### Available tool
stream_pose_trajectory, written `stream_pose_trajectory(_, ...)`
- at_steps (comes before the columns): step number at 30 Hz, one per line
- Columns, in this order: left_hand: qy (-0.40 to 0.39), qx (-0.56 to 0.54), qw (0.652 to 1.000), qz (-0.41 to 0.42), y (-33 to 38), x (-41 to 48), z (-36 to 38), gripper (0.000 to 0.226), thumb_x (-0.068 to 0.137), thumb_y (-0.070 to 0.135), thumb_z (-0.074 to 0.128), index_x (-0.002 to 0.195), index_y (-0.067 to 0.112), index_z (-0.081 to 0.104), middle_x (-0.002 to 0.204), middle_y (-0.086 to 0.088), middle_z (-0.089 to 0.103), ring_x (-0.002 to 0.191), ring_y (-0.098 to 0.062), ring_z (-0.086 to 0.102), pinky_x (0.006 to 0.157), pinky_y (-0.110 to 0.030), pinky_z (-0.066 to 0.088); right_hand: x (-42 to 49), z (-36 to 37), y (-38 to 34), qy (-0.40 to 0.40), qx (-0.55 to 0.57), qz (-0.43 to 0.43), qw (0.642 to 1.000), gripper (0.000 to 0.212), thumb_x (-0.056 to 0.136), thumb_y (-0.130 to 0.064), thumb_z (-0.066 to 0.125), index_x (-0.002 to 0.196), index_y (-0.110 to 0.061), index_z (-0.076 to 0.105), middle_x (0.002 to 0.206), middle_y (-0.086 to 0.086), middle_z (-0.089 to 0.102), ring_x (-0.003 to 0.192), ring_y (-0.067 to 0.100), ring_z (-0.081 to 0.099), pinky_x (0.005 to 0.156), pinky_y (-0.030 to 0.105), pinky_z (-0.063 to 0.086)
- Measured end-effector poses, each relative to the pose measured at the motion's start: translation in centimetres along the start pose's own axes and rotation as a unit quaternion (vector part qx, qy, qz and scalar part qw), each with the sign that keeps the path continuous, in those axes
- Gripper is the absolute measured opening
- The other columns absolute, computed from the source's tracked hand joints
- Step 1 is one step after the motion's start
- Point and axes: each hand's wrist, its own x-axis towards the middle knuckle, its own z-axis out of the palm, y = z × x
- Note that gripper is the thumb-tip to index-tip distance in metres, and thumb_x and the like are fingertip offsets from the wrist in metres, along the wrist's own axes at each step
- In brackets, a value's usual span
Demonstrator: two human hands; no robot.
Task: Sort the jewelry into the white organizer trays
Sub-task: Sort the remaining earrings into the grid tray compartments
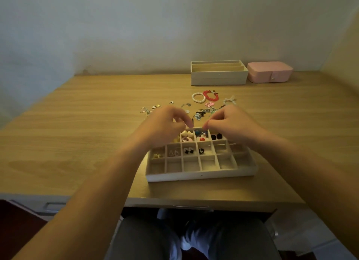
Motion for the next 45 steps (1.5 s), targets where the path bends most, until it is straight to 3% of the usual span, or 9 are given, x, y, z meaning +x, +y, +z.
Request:
stream_pose_trajectory(4, 0.089, -0.024, 0.993, -0.074, -3.0, 2.2, -2.3, 0.023, 0.091, 0.010, 0.058, 0.087, 0.026, 0.075, 0.091, 0.006, 0.069, 0.080, -0.006, 0.060, 0.064, -0.020, 0.046, 3.4, 0.5, -1.2, 0.012, 0.040, -0.003, 0.999, 0.018, 0.096, -0.024, 0.066, 0.102, -0.012, 0.078, 0.105, -0.002, 0.071, 0.091, 0.002, 0.058, 0.068, 0.019, 0.042)
stream_pose_trajectory(6, 0.130, -0.013, 0.985, -0.113, -5.2, 3.7, -3.1, 0.021, 0.089, 0.008, 0.060, 0.087, 0.025, 0.073, 0.088, 0.001, 0.068, 0.073, -0.009, 0.058, 0.061, -0.024, 0.042, 5.6, 1.0, -1.8, 0.013, 0.049, -0.005, 0.999, 0.021, 0.097, -0.025, 0.065, 0.107, -0.012, 0.076, 0.108, -0.002, 0.069, 0.092, 0.003, 0.056, 0.069, 0.020, 0.041)
stream_pose_trajectory(11, 0.167, 0.050, 0.970, -0.168, -10.1, 7.8, -3.3, 0.021, 0.090, 0.010, 0.061, 0.096, 0.024, 0.075, 0.093, 0.001, 0.067, 0.086, -0.016, 0.060, 0.076, -0.025, 0.044, 11.4, 2.5, -2.8, 0.000, 0.040, 0.011, 0.999, 0.023, 0.098, -0.022, 0.061, 0.114, -0.012, 0.074, 0.117, 0.002, 0.069, 0.112, 0.019, 0.059, 0.086, 0.032, 0.045)
stream_pose_trajectory(16, 0.149, 0.071, 0.975, -0.149, -12.0, 11.0, -2.9, 0.009, 0.094, 0.025, 0.067, 0.100, 0.028, 0.073, 0.099, 0.004, 0.071, 0.092, -0.016, 0.065, 0.087, -0.035, 0.055, 14.6, 3.4, -3.1, -0.014, 0.026, 0.013, 0.999, 0.025, 0.100, -0.019, 0.059, 0.119, -0.010, 0.073, 0.116, 0.003, 0.066, 0.108, 0.018, 0.056, 0.080, 0.028, 0.042)
stream_pose_trajectory(22, 0.110, 0.141, 0.976, -0.126, -12.2, 13.6, -1.9, 0.013, 0.088, 0.041, 0.073, 0.097, 0.032, 0.074, 0.091, 0.013, 0.070, 0.086, -0.011, 0.064, 0.078, -0.034, 0.057, 16.8, 3.7, -2.4, -0.005, 0.030, 0.009, 1.000, 0.023, 0.098, -0.019, 0.060, 0.112, -0.011, 0.076, 0.113, 0.003, 0.069, 0.111, 0.020, 0.059, 0.097, 0.039, 0.051)
stream_pose_trajectory(33, 0.158, 0.109, 0.975, -0.111, -10.9, 14.2, -2.4, 0.014, 0.090, 0.032, 0.073, 0.099, 0.022, 0.077, 0.094, 0.002, 0.074, 0.088, -0.018, 0.066, 0.083, -0.040, 0.057, 16.3, 2.8, -1.3, 0.009, 0.047, 0.002, 0.999, 0.020, 0.097, -0.020, 0.062, 0.107, -0.012, 0.077, 0.101, 0.001, 0.068, 0.101, 0.018, 0.060, 0.094, 0.041, 0.054)
stream_pose_trajectory(36, 0.139, 0.135, 0.974, -0.117, -10.7, 13.9, -2.6, 0.012, 0.091, 0.031, 0.072, 0.099, 0.023, 0.076, 0.092, 0.002, 0.071, 0.088, -0.019, 0.065, 0.083, -0.040, 0.057, 15.4, 2.4, -1.4, 0.007, 0.050, -0.003, 0.999, 0.019, 0.098, -0.020, 0.062, 0.106, -0.013, 0.078, 0.100, -0.001, 0.067, 0.100, 0.017, 0.059, 0.092, 0.040, 0.054)
stream_pose_trajectory(40, 0.109, 0.180, 0.969, -0.131, -10.5, 13.6, -1.6, 0.012, 0.089, 0.033, 0.073, 0.097, 0.026, 0.077, 0.095, 0.003, 0.072, 0.089, -0.019, 0.065, 0.077, -0.036, 0.056, 14.6, 1.9, -1.4, 0.007, 0.056, -0.011, 0.998, 0.019, 0.099, -0.019, 0.061, 0.108, -0.012, 0.076, 0.092, -0.006, 0.063, 0.088, 0.010, 0.055, 0.088, 0.035, 0.052)
stream_pose_trajectory(45, 0.120, 0.191, 0.966, -0.127, -10.2, 13.8, -0.8, 0.009, 0.094, 0.025, 0.068, 0.095, 0.021, 0.076, 0.096, -0.002, 0.073, 0.079, -0.021, 0.068, 0.058, -0.029, 0.052, 14.4, 1.9, -0.9, 0.013, 0.054, -0.012, 0.998, 0.019, 0.099, -0.019, 0.061, 0.108, -0.013, 0.076, 0.090, -0.009, 0.062, 0.084, 0.007, 0.053, 0.089, 0.035, 0.052)
